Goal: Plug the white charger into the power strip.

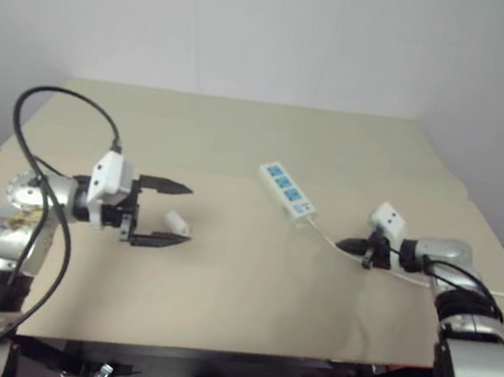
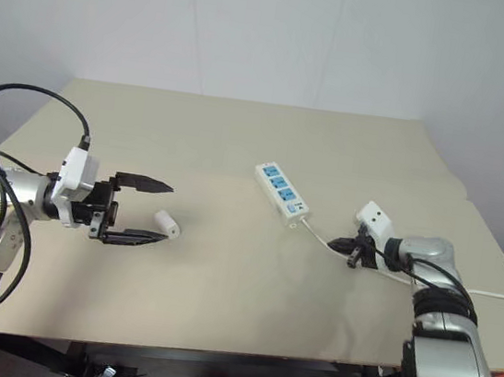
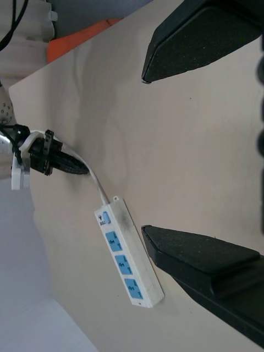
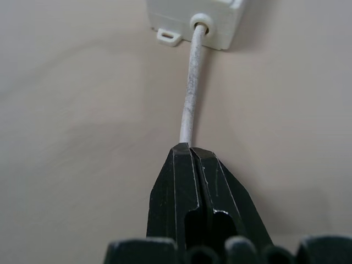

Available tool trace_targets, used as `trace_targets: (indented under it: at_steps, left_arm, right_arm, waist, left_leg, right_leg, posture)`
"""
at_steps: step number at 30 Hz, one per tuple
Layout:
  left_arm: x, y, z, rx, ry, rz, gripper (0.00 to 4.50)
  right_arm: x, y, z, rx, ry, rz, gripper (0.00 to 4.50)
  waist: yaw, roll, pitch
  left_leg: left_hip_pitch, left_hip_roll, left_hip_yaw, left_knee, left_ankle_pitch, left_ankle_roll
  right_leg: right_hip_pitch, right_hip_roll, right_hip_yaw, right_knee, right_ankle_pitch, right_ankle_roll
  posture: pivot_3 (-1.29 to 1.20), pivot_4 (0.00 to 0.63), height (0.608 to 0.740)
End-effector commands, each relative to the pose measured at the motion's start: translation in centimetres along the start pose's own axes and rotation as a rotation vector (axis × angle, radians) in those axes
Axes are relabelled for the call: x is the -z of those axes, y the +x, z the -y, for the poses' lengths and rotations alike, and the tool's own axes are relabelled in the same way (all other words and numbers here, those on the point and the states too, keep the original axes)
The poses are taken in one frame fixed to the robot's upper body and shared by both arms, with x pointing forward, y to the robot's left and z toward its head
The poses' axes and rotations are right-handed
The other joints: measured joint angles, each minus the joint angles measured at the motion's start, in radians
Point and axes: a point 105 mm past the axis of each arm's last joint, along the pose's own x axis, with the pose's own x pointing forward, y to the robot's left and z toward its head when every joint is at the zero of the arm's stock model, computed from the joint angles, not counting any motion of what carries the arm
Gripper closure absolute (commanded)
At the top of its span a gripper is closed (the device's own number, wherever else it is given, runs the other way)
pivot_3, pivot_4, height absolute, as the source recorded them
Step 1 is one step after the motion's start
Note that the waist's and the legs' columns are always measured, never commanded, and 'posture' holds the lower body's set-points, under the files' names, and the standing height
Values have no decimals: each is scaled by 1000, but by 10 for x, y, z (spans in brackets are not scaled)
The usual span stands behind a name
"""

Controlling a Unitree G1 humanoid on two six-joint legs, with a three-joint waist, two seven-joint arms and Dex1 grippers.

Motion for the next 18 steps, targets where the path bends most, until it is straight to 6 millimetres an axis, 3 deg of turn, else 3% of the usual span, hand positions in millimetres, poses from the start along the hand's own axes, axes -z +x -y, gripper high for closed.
trace_targets:
  at_steps: [1, 5, 12, 15, 18]
  left_arm:
    - [-7, 1, -1, 6, 35, 8, 0]
    - [-6, 1, -2, 1, 33, 3, 0]
    - [-5, 3, -4, -27, 28, 9, 0]
    - [-5, 3, -2, -26, 22, 7, 0]
    - [-4, 2, -2, -25, 15, 5, 0]
  right_arm:
    - [10, -9, -21, -71, 16, -33, 4484]
    - [9, -16, -27, -11, -13, -12, 4484]
    - [-37, -25, 2, 314, -81, 254, 4484]
    - [-46, -31, 5, 374, -46, 325, 3872]
    - [-54, -36, 0, 395, -14, 394, 2791]
  waist:
    - [3, 0, 0]
    - [8, 0, 0]
    - [4, 0, 0]
    - [8, 0, 0]
    - [15, 0, 0]
  left_leg:
    - [0, 0, 0, 0, 0, 0]
    - [1, 0, 0, 1, 0, 0]
    - [3, -1, 0, 0, 0, 0]
    - [2, -1, 0, 0, 0, 0]
    - [1, -1, 0, 0, 0, 0]
  right_leg:
    - [0, 0, 0, 0, 0, 0]
    - [1, 0, 0, -1, 0, 0]
    - [0, 0, 2, 0, 0, 0]
    - [0, 0, 1, -1, 0, 0]
    - [0, 0, 1, -1, 0, 0]
  posture:
    - [0, 150, 740]
    - [0, 150, 740]
    - [0, 150, 740]
    - [0, 150, 740]
    - [0, 150, 740]
